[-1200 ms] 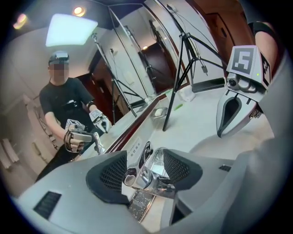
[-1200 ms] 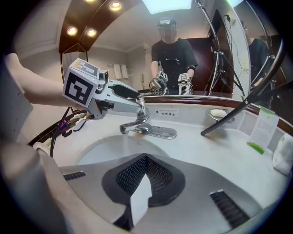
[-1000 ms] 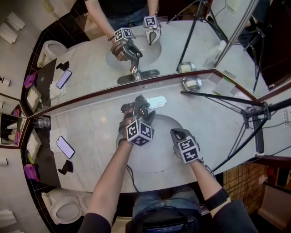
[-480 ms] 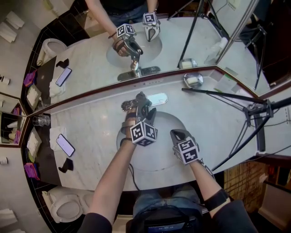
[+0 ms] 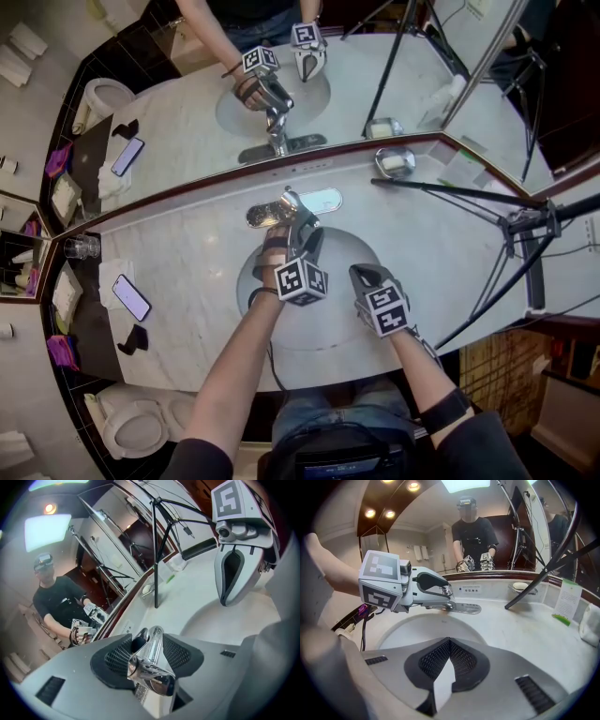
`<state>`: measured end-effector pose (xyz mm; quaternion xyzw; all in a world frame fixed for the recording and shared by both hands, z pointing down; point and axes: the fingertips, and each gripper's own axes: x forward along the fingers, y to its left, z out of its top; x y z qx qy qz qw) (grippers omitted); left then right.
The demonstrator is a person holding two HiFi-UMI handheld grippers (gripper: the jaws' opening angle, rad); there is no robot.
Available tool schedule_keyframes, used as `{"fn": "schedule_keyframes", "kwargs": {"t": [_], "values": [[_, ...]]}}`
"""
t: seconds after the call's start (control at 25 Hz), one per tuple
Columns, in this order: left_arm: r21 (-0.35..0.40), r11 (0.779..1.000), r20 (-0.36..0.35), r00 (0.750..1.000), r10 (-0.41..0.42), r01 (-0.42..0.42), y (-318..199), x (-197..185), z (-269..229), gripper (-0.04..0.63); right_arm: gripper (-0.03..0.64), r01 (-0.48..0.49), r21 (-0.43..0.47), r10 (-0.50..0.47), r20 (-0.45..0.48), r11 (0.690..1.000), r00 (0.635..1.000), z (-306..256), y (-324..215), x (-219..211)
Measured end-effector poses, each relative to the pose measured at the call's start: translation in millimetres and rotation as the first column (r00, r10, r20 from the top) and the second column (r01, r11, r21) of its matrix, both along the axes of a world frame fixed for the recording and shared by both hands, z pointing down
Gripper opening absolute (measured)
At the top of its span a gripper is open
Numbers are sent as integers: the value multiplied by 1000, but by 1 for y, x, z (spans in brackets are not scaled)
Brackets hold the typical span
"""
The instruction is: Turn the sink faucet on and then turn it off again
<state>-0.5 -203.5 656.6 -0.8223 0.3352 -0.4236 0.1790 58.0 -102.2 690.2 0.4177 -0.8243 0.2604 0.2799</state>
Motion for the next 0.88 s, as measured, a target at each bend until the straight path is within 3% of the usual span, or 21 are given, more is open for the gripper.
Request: {"fn": "schedule_keyframes", "kwargs": {"t": [0.44,0.6,0.88], "values": [[-17,1000,21,1000,-9,10,-1,1,1,180,21,-5,4,5,-1,1000,1000,-5,9,8],[-32,999,8,999,-43,43,-2,-3,-10,136,21,-1,22,1,-4,1000,1000,-16,10,11],[-50,998,15,999,-36,37,33,-11,-29,130,21,7,55,-6,-9,998,1000,-32,16,11]]}}
